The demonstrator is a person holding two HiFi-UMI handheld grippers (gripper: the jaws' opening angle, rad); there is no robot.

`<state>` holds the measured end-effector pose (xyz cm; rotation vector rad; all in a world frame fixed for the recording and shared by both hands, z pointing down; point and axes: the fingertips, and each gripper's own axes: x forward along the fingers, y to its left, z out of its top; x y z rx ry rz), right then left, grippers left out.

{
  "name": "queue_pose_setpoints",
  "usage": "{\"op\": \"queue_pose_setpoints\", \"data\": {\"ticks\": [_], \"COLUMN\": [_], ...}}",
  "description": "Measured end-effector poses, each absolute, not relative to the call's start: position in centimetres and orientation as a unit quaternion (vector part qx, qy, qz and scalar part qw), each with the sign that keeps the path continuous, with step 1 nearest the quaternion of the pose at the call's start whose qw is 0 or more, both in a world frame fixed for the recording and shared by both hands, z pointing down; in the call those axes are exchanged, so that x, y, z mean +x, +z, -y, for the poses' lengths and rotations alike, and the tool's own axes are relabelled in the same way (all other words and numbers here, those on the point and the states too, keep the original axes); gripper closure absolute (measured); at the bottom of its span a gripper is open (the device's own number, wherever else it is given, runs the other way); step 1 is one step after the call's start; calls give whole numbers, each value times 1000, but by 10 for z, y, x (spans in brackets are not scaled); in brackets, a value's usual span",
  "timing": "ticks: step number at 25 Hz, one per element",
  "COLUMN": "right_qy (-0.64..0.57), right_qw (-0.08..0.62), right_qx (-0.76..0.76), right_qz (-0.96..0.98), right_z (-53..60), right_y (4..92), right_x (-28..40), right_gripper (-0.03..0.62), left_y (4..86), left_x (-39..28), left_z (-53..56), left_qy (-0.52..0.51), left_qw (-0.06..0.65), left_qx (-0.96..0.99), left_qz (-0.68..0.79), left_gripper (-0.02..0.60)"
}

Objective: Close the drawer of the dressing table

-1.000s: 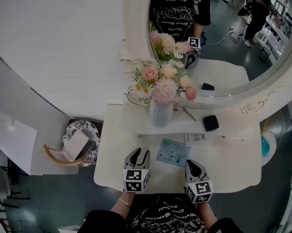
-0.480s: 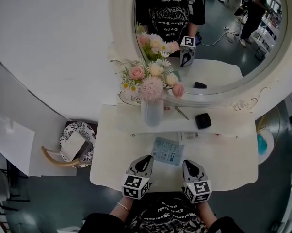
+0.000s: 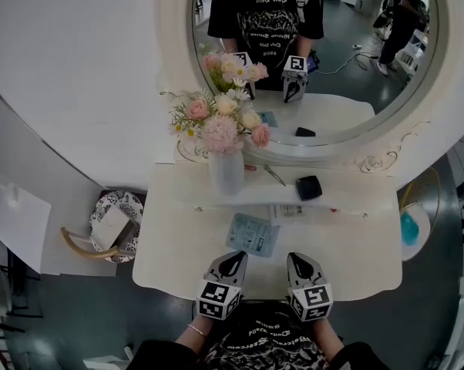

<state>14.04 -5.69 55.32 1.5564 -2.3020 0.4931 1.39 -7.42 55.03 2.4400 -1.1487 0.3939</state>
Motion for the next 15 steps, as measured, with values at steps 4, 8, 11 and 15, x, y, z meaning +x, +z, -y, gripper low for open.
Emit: {"op": "queue_pose_setpoints", "data": {"ticks": [4, 8, 11, 15], "right_qy": [168, 162, 157, 152], "right_qw": [158, 160, 160, 160], "right_qx": [542, 541, 543, 543], "right_qz": [808, 809, 809, 810], "right_z": [52, 46, 43, 39], "right_y": [551, 548, 546, 544], "right_x": [153, 167, 178, 188], "right_gripper": [585, 585, 585, 585], "left_y": [547, 546, 545, 545], "left_x": [27, 43, 57, 67], "left_z": [68, 60, 55, 51], "left_qy": [137, 133, 132, 131], "left_qw": [204, 203, 198, 195], "left_qx": [877, 877, 881, 880], "left_qz": [412, 414, 409, 413], "left_gripper": [560, 561, 561, 561]}}
